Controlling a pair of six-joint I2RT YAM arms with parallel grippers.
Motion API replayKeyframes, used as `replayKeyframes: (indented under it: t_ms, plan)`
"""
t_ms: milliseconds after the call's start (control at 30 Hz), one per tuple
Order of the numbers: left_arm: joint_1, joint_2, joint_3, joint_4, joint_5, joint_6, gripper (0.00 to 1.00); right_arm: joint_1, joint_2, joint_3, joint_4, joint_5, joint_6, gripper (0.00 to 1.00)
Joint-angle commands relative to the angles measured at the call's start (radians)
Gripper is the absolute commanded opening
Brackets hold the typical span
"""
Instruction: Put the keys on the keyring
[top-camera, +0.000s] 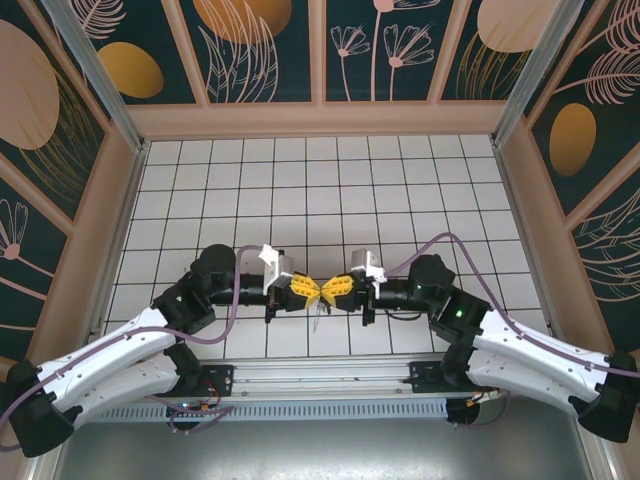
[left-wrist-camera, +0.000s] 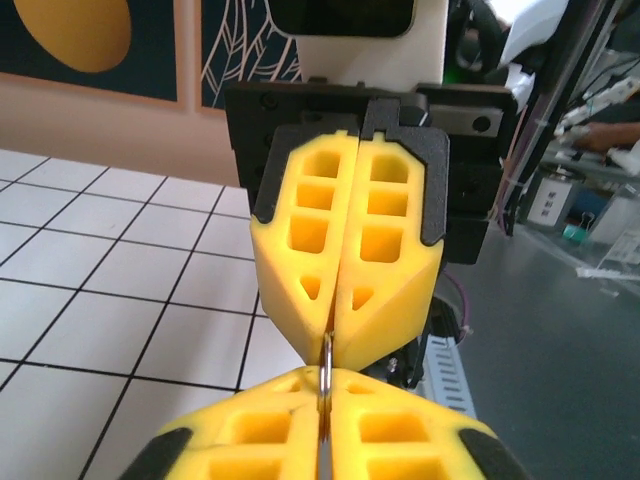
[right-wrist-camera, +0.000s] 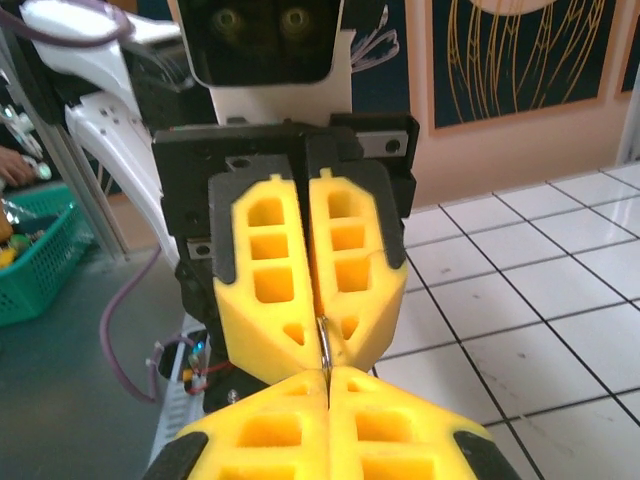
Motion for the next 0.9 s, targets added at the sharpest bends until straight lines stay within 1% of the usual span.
replayKeyframes:
  t_ms: [0, 167, 233, 333, 467, 567, 700, 800, 867]
  plan:
    - [-0.016, 0.033, 0.066, -0.1, -0.029, 0.039, 0.16, 0.009, 0.036, 0.1, -0.13, 0.015, -0.085, 0.0]
    - [-0.019, 0.077, 0.114, -0.175, -0.048, 0.072, 0.16, 0.009, 0.098, 0.176, -0.258, 0.014, -0.136, 0.0]
    - [-0.022, 0.09, 0.128, -0.203, -0.053, 0.082, 0.12, 0.01, 0.112, 0.193, -0.289, 0.021, -0.149, 0.0]
    - [-0.026, 0.093, 0.137, -0.233, -0.057, 0.094, 0.0, 0.013, 0.119, 0.208, -0.319, 0.027, -0.163, 0.0]
    - [-0.027, 0.075, 0.123, -0.219, -0.06, 0.089, 0.0, 0.018, 0.115, 0.215, -0.337, 0.043, -0.173, 0.0]
    - [-0.027, 0.051, 0.099, -0.158, -0.059, 0.067, 0.0, 0.02, 0.109, 0.205, -0.329, 0.042, -0.166, 0.0]
    - [-0.026, 0.001, 0.04, -0.013, -0.03, 0.024, 0.0, 0.023, 0.093, 0.164, -0.278, 0.004, -0.143, 0.0]
    - [-0.026, -0.032, 0.003, 0.085, -0.006, -0.003, 0.0, 0.031, 0.07, 0.127, -0.225, -0.015, -0.114, 0.12]
    - [-0.027, -0.048, -0.019, 0.138, 0.012, -0.022, 0.0, 0.035, 0.055, 0.108, -0.196, -0.022, -0.094, 0.16]
